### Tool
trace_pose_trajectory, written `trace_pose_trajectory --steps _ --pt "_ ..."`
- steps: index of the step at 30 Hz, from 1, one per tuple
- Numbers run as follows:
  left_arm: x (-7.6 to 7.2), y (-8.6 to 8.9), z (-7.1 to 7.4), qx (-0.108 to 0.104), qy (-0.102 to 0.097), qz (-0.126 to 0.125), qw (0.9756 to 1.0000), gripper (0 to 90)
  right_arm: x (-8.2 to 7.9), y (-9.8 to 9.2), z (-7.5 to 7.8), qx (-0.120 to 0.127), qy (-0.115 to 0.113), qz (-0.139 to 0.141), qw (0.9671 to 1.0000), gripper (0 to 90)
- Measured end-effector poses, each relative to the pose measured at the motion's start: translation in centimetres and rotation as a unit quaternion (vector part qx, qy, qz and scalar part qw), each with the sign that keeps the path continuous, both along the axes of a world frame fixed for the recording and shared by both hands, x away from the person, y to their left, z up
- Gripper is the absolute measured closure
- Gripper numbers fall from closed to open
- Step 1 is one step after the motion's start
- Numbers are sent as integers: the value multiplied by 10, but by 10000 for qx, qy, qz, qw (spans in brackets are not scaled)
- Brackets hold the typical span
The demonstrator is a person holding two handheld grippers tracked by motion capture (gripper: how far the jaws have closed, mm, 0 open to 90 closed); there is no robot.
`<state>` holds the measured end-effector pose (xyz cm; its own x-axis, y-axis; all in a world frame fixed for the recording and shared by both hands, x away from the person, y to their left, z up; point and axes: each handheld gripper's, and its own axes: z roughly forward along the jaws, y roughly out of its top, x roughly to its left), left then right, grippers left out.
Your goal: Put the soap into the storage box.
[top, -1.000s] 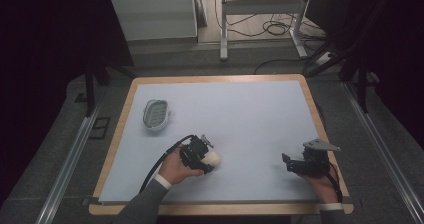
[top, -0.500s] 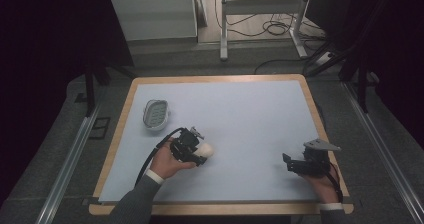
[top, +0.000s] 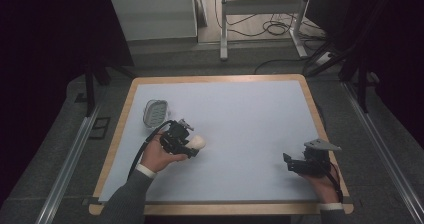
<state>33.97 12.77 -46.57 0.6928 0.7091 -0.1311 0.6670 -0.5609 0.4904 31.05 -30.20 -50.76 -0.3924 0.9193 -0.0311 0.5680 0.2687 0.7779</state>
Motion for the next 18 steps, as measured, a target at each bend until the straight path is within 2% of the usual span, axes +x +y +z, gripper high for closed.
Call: trace_pose_trajectory --steps 11,18 --pt "5 9 2 -68 7 119 9999 494 1 -1 -1 -5 27 -32 10000 85" --pt "10 18 11 -83 -49 223 9997 494 1 -1 -2 -23 59 -57 10000 85"
